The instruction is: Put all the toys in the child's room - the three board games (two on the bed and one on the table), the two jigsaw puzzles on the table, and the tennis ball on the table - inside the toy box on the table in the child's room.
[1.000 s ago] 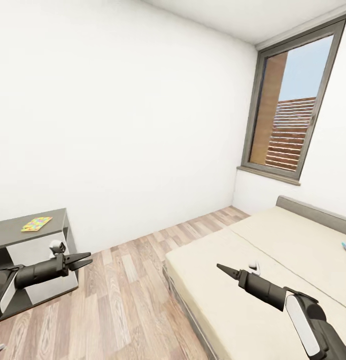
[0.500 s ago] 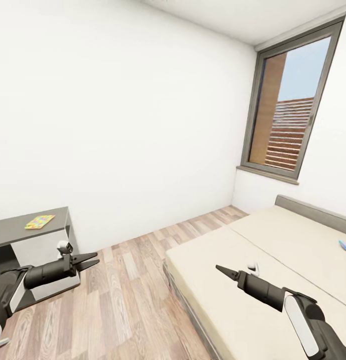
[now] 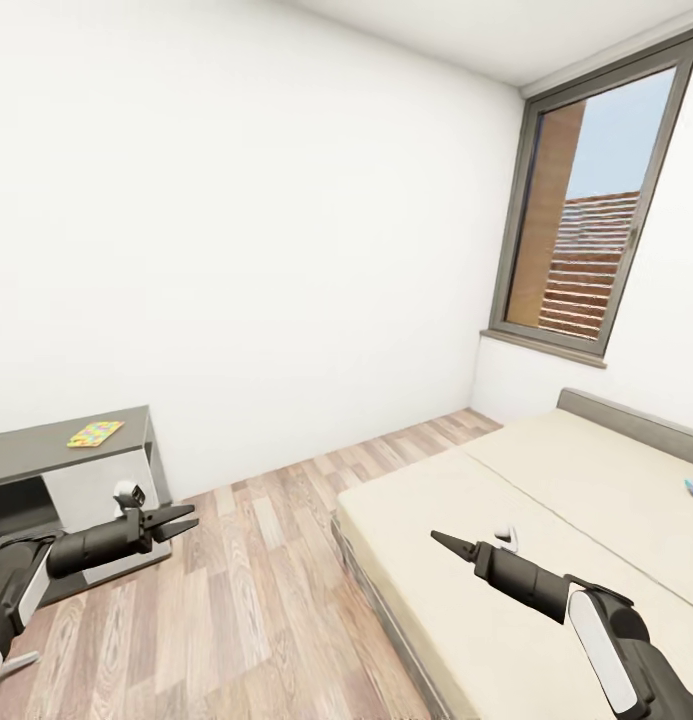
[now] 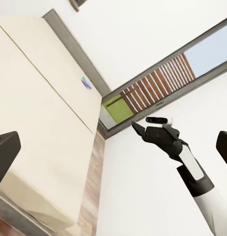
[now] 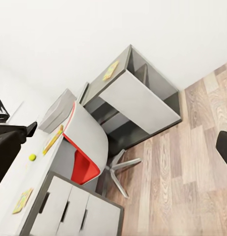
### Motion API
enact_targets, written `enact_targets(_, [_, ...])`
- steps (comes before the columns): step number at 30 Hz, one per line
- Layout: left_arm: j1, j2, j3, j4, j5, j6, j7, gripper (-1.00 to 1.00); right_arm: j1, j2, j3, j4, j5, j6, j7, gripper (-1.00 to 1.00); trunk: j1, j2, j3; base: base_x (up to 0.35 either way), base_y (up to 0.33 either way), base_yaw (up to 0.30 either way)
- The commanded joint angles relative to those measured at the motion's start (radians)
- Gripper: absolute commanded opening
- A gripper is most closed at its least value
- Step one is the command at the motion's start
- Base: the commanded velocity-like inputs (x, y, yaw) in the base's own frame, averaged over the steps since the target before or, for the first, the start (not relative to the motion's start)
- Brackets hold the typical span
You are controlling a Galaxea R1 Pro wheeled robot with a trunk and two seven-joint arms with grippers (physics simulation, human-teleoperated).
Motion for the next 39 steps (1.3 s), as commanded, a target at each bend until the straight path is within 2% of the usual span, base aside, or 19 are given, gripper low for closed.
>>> enact_targets(1, [0.000, 0.000, 0.000, 0.000, 0.000, 0.011, -0.004, 1.00, 0.000, 0.000, -0.001, 0.000, -0.003, 0.006, 0.001, 1.00, 0.000, -0.001, -0.002, -0.038, -0.020, 0.154])
enact_targets(39, [0.000, 0.003, 0.001, 0.000, 0.001, 0.014, -0.019, 1.00, 0.000, 0.000, 0.001, 0.000, -0.004, 0.007, 0.001, 1.00, 0.000, -0.001, -0.041, -0.070, -0.060, 0.225])
